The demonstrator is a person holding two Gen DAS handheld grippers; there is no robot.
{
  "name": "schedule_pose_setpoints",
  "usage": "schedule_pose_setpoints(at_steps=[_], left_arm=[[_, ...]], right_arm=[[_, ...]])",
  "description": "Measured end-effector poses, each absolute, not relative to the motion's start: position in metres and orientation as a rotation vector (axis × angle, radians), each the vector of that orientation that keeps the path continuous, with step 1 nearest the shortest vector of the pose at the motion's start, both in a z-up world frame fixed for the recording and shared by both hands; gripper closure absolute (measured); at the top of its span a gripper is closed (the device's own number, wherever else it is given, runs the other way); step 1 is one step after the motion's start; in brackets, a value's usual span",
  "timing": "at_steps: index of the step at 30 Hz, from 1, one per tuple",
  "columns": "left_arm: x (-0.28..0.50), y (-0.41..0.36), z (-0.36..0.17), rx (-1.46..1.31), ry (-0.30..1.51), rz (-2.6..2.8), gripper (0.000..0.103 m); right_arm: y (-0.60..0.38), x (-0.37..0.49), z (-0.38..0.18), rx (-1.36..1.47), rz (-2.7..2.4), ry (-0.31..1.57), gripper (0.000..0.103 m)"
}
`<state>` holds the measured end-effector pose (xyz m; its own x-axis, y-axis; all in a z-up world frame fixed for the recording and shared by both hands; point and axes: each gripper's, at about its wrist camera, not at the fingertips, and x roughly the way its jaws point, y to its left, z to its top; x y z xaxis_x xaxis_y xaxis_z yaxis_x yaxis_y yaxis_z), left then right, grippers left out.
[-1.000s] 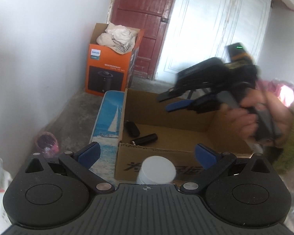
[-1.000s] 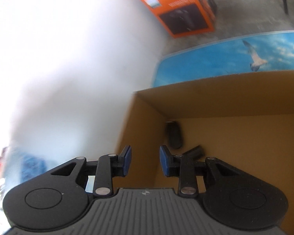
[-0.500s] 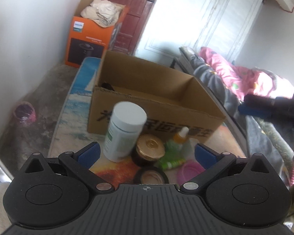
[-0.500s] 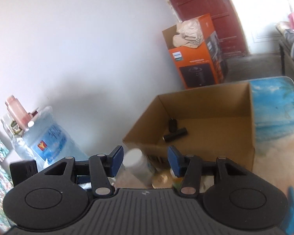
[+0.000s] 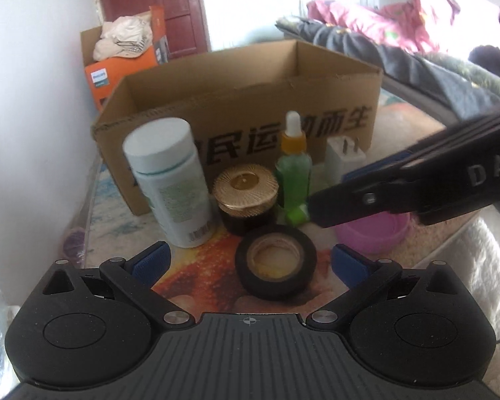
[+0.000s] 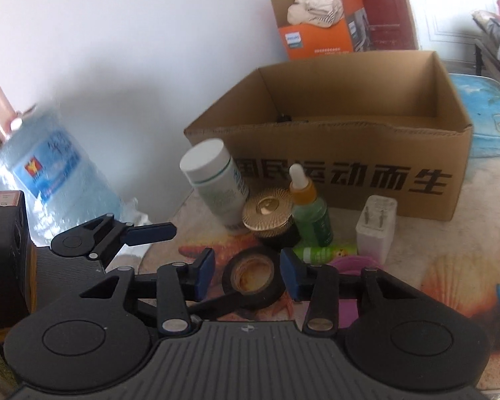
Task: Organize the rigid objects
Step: 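Move the right tool back to the black tape roll, then grasp the black electrical tape roll by its rim with the right tool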
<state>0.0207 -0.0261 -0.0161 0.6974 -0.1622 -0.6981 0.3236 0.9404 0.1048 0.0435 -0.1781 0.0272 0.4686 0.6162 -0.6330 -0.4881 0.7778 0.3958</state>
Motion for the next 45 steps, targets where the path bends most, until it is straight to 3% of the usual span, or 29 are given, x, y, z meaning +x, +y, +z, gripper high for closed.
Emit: schedule_pose_setpoints(at_steps=[5, 8, 10, 17, 29, 38, 45], left_arm=[[0.023, -0.029, -0.026, 0.221, 0.781, -0.308, 0.004], [0.024, -0.030, -0.028, 0.209, 0.792, -0.317, 0.011], [0.026, -0.029, -0.029, 0.196, 0.800, -0.321, 0.024], [0.032, -0.021, -0.033, 0.125, 0.828, -0.341, 0.038], [0.021, 0.005, -0.028, 0.111, 0.859, -0.292, 0.038], [0.024, 0.013, -0.032, 0.110, 0.885, -0.293, 0.032], [0.024, 0.012, -0.038, 0.104, 0.872, -0.297, 0.037]], right_arm=[[-0.162, 0.056, 0.019, 0.075, 0.689, 0.882, 0.065], [-0.154, 0.063, 0.013, 0.025, 0.694, 0.918, 0.070], [-0.150, 0.066, 0.009, -0.005, 0.692, 0.939, 0.072], [-0.142, 0.077, -0.003, -0.026, 0.698, 1.005, 0.077], [-0.120, 0.070, -0.006, -0.022, 0.774, 1.025, 0.078], [-0.113, 0.074, -0.010, -0.023, 0.772, 1.047, 0.078], [-0.105, 0.075, -0.014, -0.046, 0.774, 1.029, 0.078]])
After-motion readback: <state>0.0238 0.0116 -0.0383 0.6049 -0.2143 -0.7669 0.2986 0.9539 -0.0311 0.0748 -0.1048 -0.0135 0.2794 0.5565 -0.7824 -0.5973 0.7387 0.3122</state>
